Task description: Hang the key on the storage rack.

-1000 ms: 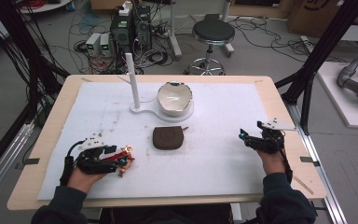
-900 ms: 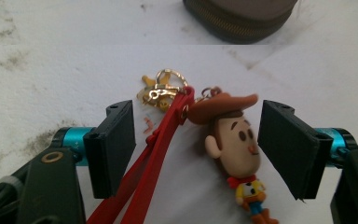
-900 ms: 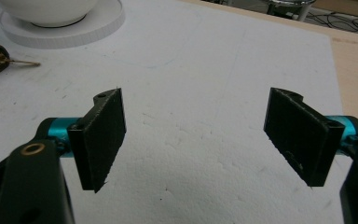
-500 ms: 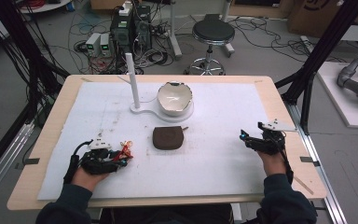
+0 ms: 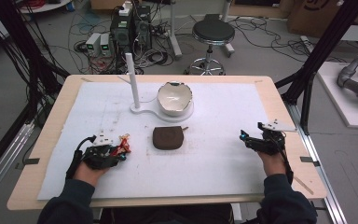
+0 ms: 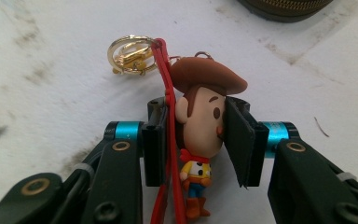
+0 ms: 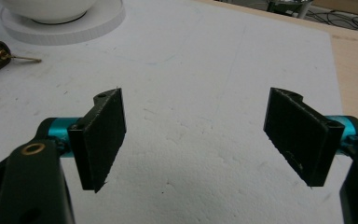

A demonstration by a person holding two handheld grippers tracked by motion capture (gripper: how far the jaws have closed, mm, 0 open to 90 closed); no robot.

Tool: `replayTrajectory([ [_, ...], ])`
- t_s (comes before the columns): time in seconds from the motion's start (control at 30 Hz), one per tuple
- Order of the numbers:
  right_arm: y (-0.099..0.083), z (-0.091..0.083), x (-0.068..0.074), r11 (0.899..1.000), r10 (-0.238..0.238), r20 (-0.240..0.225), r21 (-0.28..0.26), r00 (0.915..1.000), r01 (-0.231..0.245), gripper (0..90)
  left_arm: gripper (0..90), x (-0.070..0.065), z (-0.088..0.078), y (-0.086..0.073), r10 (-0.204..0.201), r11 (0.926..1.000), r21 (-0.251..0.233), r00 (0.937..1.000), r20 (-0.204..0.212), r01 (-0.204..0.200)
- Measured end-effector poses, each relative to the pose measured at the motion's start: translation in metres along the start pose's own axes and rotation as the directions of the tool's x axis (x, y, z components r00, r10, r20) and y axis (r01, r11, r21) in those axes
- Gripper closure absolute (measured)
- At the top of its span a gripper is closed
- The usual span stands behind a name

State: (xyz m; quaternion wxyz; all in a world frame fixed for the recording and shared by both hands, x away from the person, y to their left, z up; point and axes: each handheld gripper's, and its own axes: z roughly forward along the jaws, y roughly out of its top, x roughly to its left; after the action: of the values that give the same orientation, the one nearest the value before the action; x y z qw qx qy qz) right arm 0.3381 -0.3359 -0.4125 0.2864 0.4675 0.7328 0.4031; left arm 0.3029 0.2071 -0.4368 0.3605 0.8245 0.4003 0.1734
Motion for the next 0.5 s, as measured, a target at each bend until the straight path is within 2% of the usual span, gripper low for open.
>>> replayTrajectory([
  [0.2,0.000,0.001,-0.001,1.000,0.001,-0.003,-0.005,1.0000,-0.001,21.1,61.4,0.005,-0.012,0.013,0.007,0.9962,-0.087,0.9999,-0.012,-0.008],
  [0.33,0.002,0.002,0.000,1.000,0.004,-0.004,-0.007,1.0000,-0.004,21.1,61.4,0.013,-0.017,0.039,0.013,0.9893,-0.145,0.9992,-0.038,-0.018],
  [0.5,0.003,0.004,0.000,1.000,0.003,-0.006,-0.011,1.0000,-0.003,21.1,61.4,0.020,-0.022,0.077,0.035,0.9762,-0.212,0.9977,-0.059,-0.047],
])
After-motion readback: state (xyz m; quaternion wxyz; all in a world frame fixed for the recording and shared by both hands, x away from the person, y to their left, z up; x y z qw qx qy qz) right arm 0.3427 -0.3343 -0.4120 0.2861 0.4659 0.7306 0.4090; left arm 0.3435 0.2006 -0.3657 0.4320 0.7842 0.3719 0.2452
